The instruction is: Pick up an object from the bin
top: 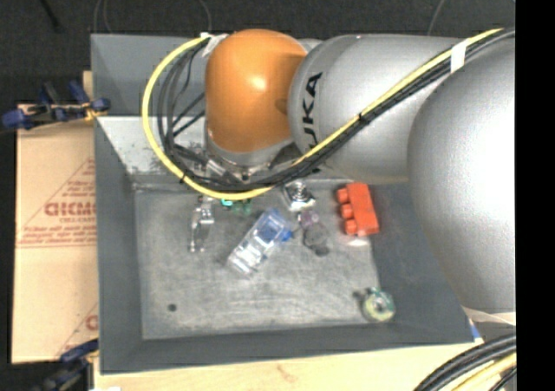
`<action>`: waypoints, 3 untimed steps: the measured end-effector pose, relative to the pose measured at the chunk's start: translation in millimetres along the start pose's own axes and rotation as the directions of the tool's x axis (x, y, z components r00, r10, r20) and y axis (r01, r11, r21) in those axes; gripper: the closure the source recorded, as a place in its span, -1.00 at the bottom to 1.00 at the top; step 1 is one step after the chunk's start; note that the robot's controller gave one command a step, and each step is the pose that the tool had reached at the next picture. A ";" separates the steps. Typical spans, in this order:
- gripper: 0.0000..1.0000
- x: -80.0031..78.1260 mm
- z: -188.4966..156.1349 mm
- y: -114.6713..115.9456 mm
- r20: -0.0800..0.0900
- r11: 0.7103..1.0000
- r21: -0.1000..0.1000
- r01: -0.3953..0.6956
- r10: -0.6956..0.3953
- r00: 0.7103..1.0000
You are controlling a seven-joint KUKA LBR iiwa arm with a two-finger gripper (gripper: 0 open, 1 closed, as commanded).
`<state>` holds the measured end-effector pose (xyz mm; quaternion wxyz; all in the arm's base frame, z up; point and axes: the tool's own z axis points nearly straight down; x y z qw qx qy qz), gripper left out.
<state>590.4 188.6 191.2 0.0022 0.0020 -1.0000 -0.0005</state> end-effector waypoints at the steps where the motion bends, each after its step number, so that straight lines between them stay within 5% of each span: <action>1: -1.00 13.4 73.4 -54.0 -0.001 0.995 0.005 0.097 -0.097 0.995; 2: -1.00 39.1 110.8 -114.0 -0.007 0.983 -0.011 0.185 -0.185 0.983; 3: 1.00 33.8 113.1 -117.2 0.025 0.983 0.000 0.184 -0.184 0.983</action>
Offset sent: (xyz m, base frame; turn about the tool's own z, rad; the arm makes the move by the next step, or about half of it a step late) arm -0.0128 -0.0495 -0.0697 -0.1010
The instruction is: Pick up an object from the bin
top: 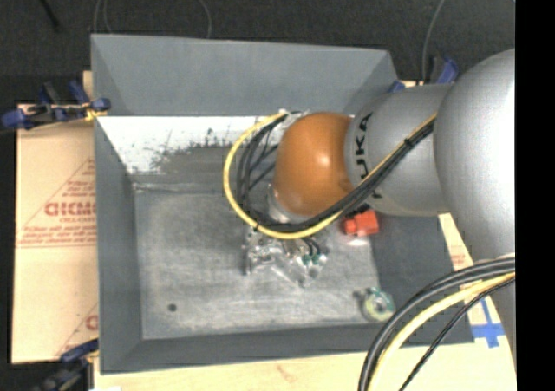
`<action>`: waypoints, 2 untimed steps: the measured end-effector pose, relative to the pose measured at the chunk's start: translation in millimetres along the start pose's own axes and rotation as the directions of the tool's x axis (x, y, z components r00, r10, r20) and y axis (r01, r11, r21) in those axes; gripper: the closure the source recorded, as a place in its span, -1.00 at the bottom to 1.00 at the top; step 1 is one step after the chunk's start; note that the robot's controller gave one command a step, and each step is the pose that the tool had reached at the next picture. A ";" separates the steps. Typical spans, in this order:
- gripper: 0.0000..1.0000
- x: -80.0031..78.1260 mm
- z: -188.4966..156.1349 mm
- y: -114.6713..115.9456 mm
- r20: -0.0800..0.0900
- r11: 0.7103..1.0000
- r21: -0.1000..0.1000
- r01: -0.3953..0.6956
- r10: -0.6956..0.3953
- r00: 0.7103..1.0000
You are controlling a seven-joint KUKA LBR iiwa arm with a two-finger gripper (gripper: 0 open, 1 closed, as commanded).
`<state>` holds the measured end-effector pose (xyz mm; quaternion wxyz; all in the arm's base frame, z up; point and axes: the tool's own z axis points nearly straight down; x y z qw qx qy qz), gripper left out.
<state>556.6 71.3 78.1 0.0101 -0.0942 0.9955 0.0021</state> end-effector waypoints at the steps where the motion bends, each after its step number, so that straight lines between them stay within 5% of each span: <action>1: -1.00 4.4 3.3 -0.3 -0.015 1.000 0.000 -0.001 0.001 1.000; 2: 1.00 1.0 0.5 -0.5 -0.004 1.000 0.000 -0.004 0.004 1.000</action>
Offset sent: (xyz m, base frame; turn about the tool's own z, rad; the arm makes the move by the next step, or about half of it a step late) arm 0.0000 0.0000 0.0000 0.0000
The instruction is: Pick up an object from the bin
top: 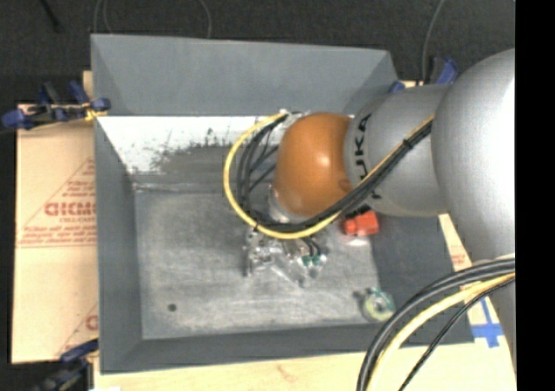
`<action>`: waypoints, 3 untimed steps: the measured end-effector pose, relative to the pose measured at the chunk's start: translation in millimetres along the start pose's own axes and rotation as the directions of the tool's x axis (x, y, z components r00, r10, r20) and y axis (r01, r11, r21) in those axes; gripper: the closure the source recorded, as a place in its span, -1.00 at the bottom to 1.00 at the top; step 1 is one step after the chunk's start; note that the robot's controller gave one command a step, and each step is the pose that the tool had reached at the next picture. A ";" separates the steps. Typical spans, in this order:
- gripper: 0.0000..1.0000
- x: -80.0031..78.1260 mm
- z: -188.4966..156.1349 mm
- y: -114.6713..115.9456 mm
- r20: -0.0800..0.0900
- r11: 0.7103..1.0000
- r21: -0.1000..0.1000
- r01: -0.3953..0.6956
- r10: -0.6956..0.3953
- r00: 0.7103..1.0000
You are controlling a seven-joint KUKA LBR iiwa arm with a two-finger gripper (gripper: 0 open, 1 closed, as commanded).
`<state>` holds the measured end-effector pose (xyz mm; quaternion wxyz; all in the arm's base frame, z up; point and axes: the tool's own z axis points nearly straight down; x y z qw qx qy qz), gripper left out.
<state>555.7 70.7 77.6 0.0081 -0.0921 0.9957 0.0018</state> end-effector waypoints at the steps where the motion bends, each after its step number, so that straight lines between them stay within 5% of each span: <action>1: -1.00 3.3 2.9 0.0 -0.010 1.000 0.000 0.001 -0.001 1.000; 2: 1.00 0.3 0.2 -0.1 -0.002 1.000 0.000 -0.001 0.001 1.000; 3: -1.00 3.4 3.0 0.0 -0.010 1.000 0.000 -0.002 0.002 1.000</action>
Offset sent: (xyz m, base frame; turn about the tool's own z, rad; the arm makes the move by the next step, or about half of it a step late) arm 0.0000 0.0000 0.0000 0.0000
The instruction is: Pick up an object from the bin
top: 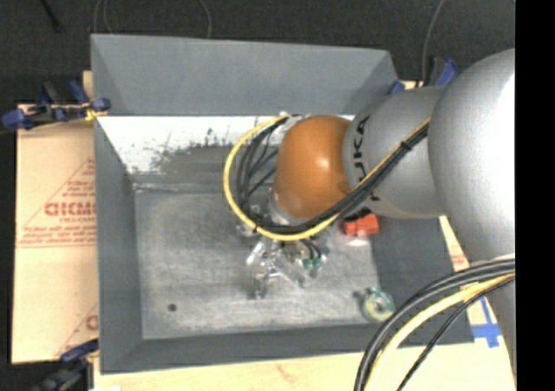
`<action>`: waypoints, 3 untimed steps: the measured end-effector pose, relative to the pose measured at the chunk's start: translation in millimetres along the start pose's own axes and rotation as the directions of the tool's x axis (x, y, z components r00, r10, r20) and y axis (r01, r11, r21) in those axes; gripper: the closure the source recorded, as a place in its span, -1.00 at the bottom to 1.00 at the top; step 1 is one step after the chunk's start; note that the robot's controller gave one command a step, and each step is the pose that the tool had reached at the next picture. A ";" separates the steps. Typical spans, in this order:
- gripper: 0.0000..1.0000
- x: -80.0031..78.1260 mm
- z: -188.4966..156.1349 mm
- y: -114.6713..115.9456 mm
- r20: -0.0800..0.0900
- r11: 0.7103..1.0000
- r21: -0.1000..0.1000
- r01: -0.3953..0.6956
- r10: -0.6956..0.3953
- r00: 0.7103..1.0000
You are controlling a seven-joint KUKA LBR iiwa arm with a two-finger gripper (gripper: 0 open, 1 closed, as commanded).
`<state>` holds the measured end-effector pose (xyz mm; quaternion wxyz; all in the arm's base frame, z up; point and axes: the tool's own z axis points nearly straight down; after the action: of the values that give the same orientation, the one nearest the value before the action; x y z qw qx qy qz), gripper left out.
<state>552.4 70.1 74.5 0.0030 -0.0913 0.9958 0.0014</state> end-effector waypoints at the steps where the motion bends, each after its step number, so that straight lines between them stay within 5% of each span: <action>1: -1.00 -16.4 -4.0 -41.4 0.003 0.999 0.002 -0.047 0.047 0.999; 2: 1.00 -18.2 -6.2 -40.1 0.009 0.999 0.001 -0.048 0.048 0.999; 3: 1.00 -34.6 -147.4 -55.2 0.002 0.969 0.005 0.247 -0.247 0.969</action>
Offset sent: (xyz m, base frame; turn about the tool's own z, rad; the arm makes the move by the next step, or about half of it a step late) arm 0.0208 -0.0364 0.0019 0.0409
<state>595.6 21.7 222.0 0.0046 -0.2143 0.9768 -0.0012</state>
